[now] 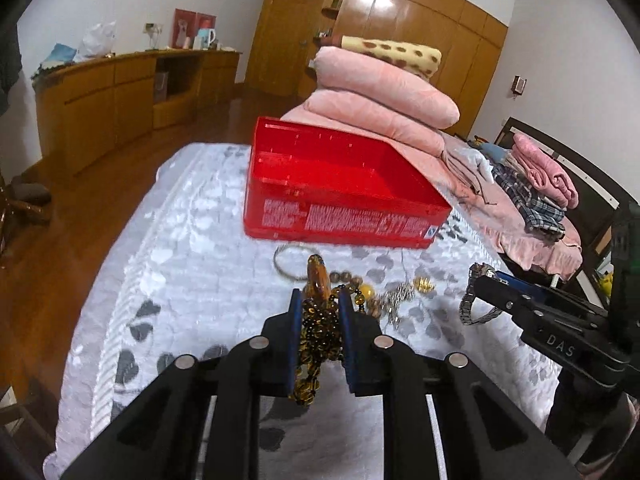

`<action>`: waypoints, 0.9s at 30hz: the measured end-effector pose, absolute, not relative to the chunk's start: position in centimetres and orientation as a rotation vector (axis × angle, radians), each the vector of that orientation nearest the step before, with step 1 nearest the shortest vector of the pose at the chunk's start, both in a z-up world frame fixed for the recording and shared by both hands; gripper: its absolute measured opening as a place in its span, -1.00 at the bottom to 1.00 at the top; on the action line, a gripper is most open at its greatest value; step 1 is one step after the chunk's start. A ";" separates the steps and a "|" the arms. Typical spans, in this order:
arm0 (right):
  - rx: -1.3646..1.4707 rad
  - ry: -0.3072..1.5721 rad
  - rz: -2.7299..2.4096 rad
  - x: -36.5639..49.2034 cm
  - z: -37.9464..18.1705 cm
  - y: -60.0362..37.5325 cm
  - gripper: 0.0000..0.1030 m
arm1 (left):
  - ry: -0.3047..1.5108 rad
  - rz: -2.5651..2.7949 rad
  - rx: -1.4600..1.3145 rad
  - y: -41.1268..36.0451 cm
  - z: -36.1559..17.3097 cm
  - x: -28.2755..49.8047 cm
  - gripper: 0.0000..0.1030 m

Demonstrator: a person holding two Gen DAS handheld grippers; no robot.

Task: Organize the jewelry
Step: 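Carry the watch and brown bead strand into the red tin and open both tools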

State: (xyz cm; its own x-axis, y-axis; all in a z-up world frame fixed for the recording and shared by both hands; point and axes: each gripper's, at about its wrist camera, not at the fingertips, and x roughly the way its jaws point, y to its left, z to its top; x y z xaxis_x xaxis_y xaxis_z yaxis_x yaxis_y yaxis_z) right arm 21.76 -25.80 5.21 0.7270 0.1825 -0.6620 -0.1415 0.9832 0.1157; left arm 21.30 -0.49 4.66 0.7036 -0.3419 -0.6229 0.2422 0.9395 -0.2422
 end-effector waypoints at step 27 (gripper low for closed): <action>0.053 0.694 0.193 36.0 8.0 -25.9 -0.42 | 0.650 -0.303 -0.074 -4.8 8.4 35.9 -0.65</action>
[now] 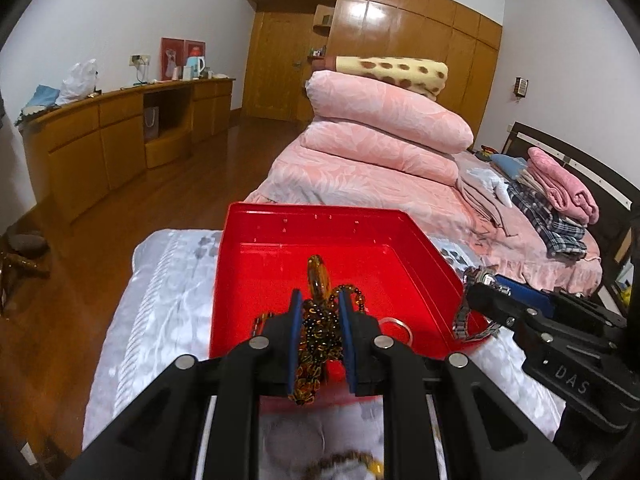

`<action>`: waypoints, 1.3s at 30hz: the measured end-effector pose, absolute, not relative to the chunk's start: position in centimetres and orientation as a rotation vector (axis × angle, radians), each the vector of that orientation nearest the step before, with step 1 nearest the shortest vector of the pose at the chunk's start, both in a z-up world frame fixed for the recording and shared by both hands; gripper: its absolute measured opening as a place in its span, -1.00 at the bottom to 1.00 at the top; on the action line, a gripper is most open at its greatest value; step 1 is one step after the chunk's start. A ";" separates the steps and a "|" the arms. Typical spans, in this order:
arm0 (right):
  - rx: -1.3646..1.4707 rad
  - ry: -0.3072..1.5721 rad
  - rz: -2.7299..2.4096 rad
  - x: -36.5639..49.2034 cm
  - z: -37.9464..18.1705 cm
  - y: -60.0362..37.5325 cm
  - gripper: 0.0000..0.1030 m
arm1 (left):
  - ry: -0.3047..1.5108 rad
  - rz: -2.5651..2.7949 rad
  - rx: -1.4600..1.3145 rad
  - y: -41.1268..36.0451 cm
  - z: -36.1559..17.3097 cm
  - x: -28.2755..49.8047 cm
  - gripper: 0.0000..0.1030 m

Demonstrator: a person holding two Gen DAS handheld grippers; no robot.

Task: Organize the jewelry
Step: 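Carry the watch and brown bead strand into the red tin and open both tools, then withdraw both tools from the tin toward the remaining jewelry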

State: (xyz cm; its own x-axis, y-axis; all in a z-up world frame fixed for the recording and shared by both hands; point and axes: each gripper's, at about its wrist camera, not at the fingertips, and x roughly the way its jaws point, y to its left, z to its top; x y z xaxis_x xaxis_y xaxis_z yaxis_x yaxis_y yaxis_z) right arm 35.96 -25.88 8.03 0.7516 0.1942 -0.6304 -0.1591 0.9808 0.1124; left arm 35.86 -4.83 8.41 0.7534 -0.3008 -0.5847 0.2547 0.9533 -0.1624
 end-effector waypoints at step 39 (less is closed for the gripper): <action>0.095 0.750 0.077 24.0 3.1 -28.0 0.56 | 0.725 -0.179 -0.118 -0.5 4.9 27.5 0.78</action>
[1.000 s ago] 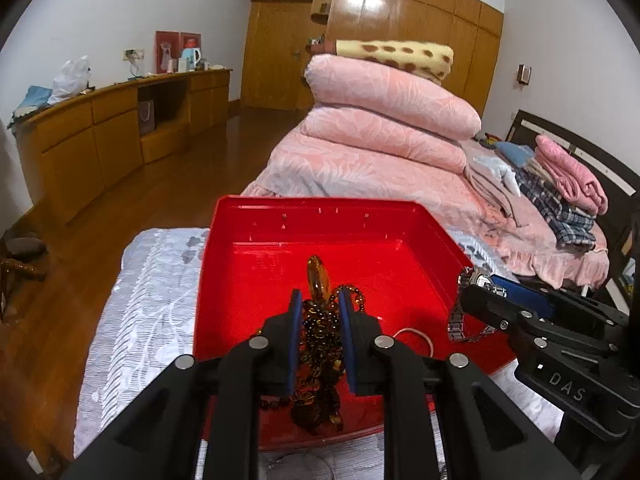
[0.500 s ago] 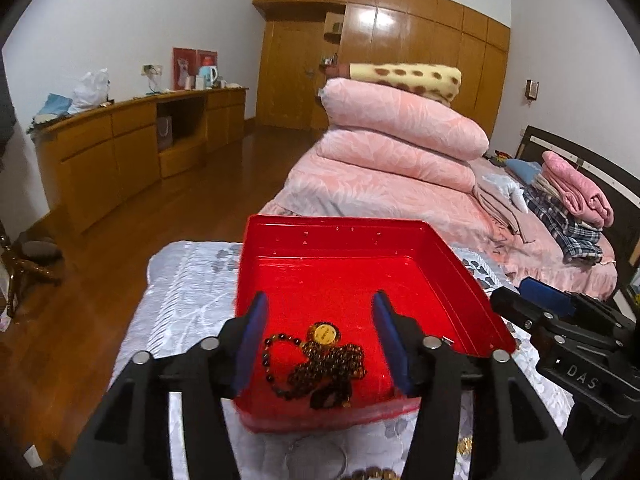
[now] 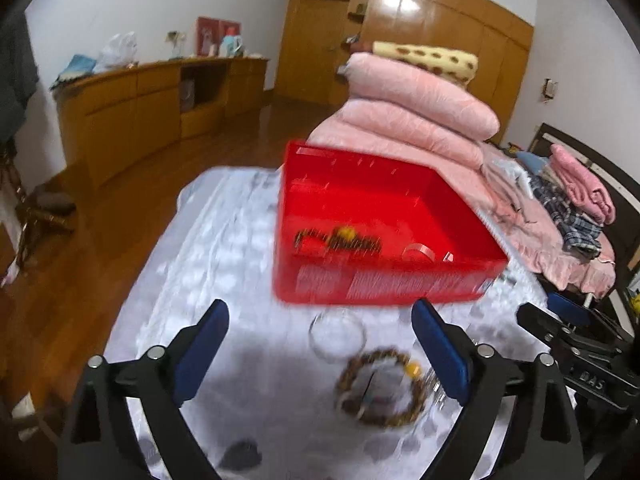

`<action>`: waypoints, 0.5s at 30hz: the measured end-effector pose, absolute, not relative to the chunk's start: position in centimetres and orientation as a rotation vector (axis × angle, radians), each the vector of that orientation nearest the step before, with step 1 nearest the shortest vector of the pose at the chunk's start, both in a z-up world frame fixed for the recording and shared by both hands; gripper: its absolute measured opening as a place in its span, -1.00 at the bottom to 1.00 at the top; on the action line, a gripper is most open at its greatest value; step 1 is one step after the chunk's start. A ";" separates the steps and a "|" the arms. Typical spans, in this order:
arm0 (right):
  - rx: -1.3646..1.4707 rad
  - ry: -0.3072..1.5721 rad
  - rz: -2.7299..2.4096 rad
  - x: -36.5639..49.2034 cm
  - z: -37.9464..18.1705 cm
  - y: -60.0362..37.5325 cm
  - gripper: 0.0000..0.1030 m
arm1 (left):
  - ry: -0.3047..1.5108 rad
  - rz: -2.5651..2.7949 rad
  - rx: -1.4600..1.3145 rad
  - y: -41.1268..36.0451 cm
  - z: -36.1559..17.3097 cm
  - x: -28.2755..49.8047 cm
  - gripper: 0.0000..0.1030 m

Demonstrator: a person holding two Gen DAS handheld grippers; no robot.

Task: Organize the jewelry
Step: 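Withdraw both tools from the tin toward the remaining jewelry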

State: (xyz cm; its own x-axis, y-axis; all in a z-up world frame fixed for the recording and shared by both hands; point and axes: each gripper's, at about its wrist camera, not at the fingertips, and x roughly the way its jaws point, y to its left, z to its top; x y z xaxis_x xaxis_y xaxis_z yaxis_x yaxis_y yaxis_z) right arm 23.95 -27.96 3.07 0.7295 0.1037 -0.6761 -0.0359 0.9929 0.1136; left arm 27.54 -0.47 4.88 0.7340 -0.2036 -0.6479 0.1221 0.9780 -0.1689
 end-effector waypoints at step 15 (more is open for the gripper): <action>0.038 0.793 0.084 21.4 1.1 -25.4 0.53 | 0.806 -0.163 -0.047 -1.6 1.3 22.4 0.79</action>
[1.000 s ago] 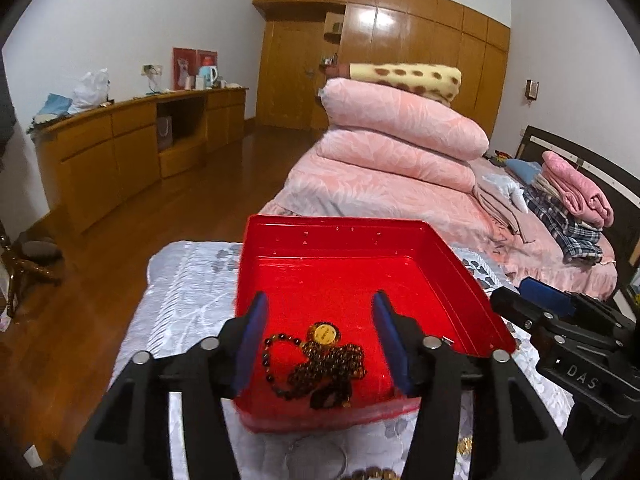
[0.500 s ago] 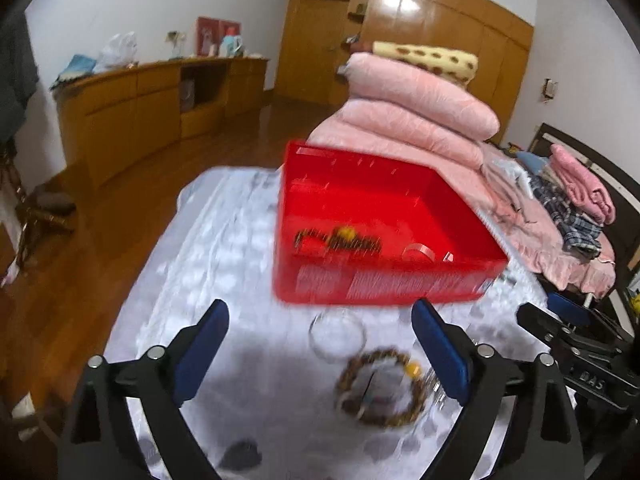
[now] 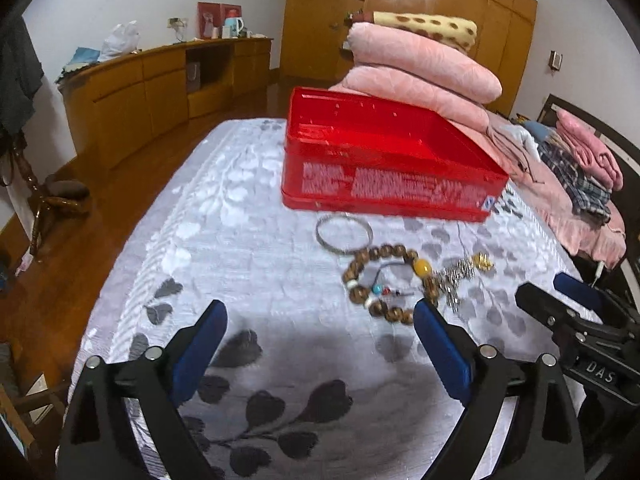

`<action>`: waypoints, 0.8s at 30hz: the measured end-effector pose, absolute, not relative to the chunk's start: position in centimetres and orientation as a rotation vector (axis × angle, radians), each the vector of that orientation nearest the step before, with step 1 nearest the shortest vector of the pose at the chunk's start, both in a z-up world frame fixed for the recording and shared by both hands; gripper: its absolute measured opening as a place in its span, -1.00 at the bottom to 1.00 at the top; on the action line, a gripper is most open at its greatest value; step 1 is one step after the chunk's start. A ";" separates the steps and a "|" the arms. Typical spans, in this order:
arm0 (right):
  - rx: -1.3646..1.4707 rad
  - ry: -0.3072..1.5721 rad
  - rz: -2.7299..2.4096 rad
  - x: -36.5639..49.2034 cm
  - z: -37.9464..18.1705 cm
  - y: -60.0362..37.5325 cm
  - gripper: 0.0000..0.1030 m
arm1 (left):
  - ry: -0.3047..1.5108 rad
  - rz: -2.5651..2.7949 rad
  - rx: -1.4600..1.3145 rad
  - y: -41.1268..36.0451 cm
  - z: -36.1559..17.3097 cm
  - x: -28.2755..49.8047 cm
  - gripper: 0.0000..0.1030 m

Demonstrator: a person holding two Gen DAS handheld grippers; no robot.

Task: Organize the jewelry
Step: 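Withdraw both tools from the tin toward the remaining jewelry, then grasp the gold pendant with the right tool while the left tool grasps the yellow-bead bracelet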

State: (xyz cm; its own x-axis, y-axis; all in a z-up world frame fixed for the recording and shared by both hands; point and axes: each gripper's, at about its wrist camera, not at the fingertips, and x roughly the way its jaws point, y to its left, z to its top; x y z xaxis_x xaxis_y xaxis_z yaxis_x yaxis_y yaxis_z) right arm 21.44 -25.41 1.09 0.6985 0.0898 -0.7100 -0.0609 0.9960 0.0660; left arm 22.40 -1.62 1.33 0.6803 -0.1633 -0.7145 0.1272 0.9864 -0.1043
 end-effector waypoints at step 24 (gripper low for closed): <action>0.030 0.927 0.094 27.0 -1.7 -25.8 -0.45 | 0.908 -0.236 -0.043 -4.1 -1.0 26.7 0.64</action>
